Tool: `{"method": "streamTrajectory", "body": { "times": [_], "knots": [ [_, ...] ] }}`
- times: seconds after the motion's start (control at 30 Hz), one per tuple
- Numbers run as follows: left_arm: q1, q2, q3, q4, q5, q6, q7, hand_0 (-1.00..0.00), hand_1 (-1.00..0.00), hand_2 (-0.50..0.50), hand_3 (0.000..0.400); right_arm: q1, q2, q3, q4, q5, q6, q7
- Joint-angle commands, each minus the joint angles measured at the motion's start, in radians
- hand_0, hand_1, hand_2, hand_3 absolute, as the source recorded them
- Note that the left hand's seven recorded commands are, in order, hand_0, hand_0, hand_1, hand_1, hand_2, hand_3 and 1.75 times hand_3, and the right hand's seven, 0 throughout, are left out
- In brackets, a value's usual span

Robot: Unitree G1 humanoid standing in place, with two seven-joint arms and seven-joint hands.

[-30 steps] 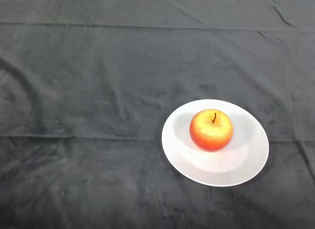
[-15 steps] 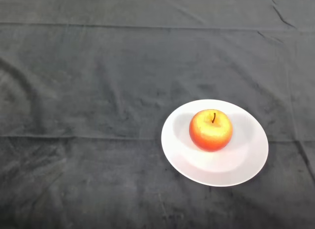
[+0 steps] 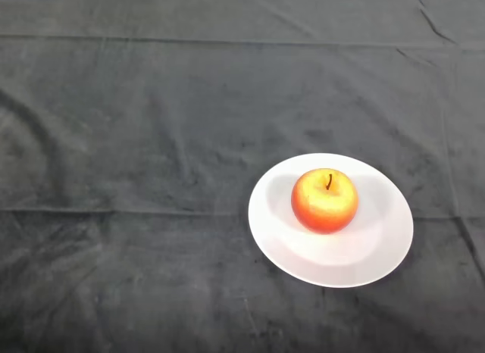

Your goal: Move the apple to the plate

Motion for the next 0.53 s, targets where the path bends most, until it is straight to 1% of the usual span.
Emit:
{"method": "streamTrajectory", "body": {
  "times": [0.03, 0.53],
  "knots": [
    [0.017, 0.016, -0.015, -0.022, 0.031, -0.025, 0.011, 0.0, 0.0, 0.0, 0.0, -0.007, -0.02, -0.0038, 0.002, 0.0179, -0.01, 0.0057],
    [0.017, 0.011, -0.051, -0.03, 0.084, -0.021, 0.021, 0.0, 0.0, 0.0, 0.0, -0.007, -0.02, -0.0035, 0.001, 0.0177, -0.01, 0.0052]
  ]
}}
